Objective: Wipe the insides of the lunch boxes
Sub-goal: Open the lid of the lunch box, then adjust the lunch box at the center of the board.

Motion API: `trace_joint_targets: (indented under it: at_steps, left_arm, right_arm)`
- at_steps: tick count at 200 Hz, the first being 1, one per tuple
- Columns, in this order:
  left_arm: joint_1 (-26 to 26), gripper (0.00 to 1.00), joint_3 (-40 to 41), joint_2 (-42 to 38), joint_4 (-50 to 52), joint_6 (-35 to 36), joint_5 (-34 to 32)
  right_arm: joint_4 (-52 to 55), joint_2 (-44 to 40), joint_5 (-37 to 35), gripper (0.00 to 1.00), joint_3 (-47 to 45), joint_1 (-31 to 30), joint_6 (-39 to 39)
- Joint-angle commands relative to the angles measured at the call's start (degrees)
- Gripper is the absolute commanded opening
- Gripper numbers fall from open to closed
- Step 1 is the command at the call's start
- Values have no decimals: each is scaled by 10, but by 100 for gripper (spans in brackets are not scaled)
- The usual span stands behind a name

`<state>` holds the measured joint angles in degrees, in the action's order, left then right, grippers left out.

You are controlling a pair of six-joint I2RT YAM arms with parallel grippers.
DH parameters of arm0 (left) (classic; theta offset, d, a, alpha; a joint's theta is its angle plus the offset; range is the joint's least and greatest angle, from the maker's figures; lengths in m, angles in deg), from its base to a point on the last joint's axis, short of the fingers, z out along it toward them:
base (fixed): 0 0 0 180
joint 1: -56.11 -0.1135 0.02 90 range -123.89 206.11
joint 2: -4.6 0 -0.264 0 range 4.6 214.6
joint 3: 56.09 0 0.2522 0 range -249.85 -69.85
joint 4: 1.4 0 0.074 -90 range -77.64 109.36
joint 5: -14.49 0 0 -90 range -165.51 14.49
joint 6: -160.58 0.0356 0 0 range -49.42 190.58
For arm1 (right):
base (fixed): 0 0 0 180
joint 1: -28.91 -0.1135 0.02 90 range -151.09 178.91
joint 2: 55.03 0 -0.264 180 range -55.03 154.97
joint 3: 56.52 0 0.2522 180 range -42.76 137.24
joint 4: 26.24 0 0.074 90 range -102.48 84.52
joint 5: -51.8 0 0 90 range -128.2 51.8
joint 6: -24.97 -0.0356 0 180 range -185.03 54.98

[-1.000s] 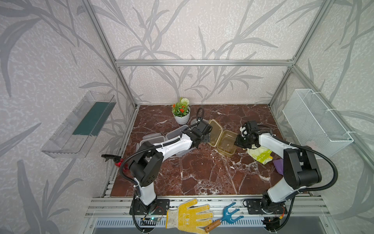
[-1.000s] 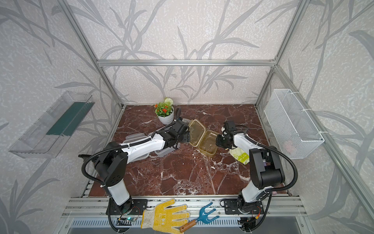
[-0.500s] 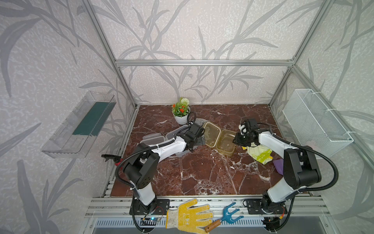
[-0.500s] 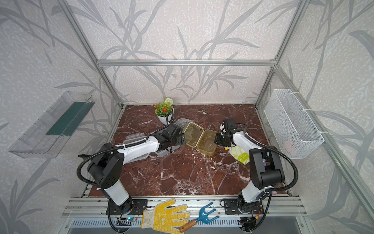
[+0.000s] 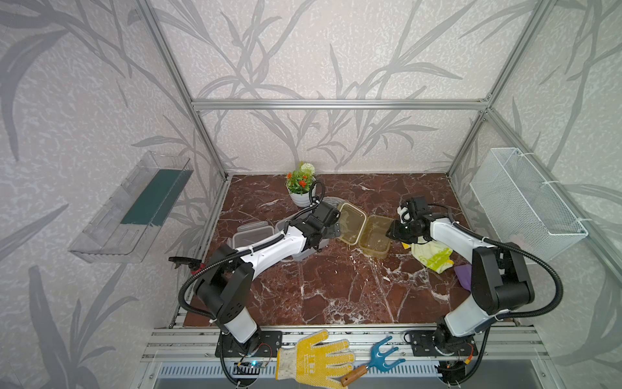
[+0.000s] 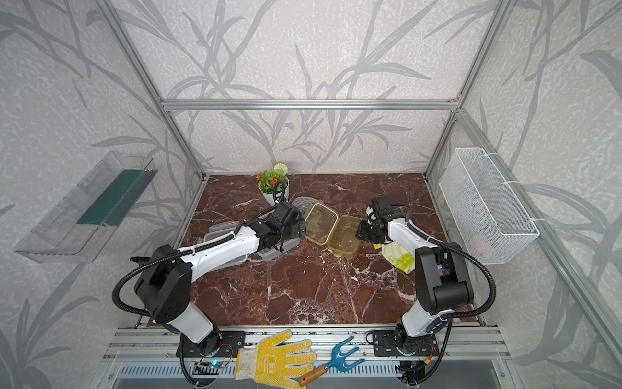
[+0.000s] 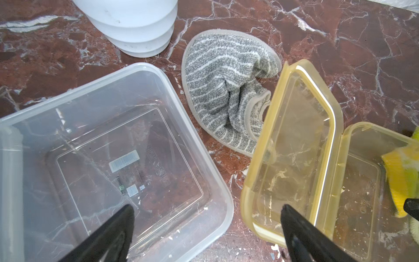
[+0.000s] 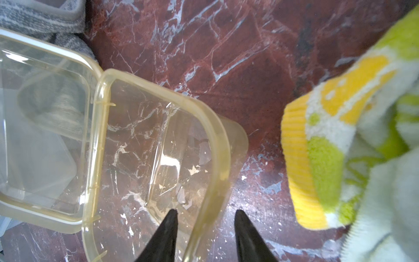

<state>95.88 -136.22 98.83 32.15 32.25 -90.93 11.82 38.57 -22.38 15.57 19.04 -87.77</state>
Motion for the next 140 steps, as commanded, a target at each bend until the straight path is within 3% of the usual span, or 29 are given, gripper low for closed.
trace_joint_targets:
  at_steps: [1,43,72,140]
  left_arm:
    - [21,98,-37,3,28,19,-43]
    - [56,98,-43,-25,25,28,-65]
    - [90,98,-69,-20,7,64,-33]
    - [92,89,-253,190,112,124,52]
  right_arm:
    - [9,-7,-12,44,-3,-2,2]
    - [9,13,-24,40,-7,-2,12]
    - [-8,28,-22,40,-15,-2,10]
    - [-75,31,19,42,-51,-3,13]
